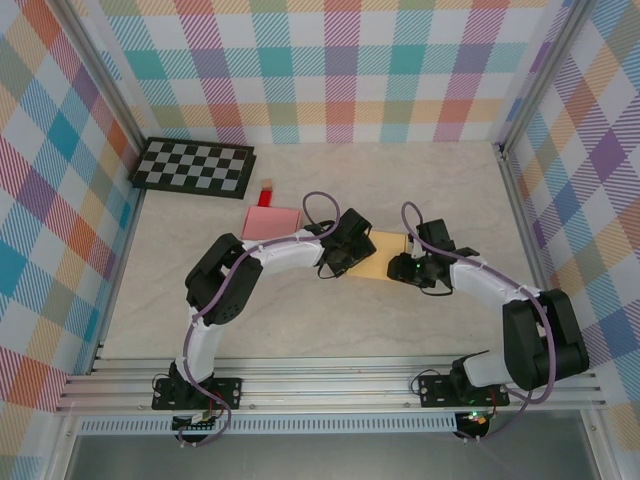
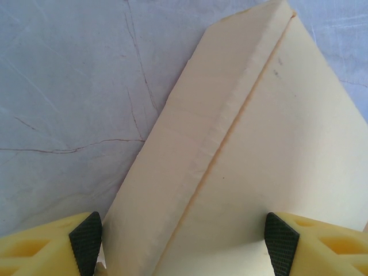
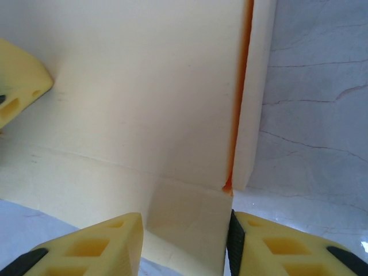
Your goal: Fold the paper box
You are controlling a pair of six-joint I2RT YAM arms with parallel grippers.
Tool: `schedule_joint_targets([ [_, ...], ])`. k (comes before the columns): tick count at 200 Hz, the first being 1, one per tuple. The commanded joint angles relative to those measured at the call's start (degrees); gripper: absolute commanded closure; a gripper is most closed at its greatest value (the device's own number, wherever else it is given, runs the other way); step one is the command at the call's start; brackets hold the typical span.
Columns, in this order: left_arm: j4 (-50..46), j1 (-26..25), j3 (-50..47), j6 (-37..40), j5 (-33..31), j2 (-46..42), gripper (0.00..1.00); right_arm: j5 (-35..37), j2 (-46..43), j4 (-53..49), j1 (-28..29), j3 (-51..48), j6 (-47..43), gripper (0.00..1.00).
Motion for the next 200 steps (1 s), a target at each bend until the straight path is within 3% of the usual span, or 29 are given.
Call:
schedule_joint_targets([
  [1,-5.55,0.38,-1.20,0.84,-0.33,3.89,0.24,-1.85,-1.79,-2.01,0.23,1.82,0.40,0.56],
  [56,-5.91,0.45,-1.13,1.08,-0.44,3.82,0.24,3.23,-0.74,-4.80,0.25,2.68,-3.00,0.57],
  [140,-6.26,0.40,-0.16,1.14,-0.27,4.40,0.24,0.10,1.43,-1.05,0.30,1.68,-2.05,0.59],
  [200,-6.05,0.41,-0.42,1.09,-0.31,4.70,0.25,2.46,1.09,-1.74,0.29,1.34,-3.04,0.59],
])
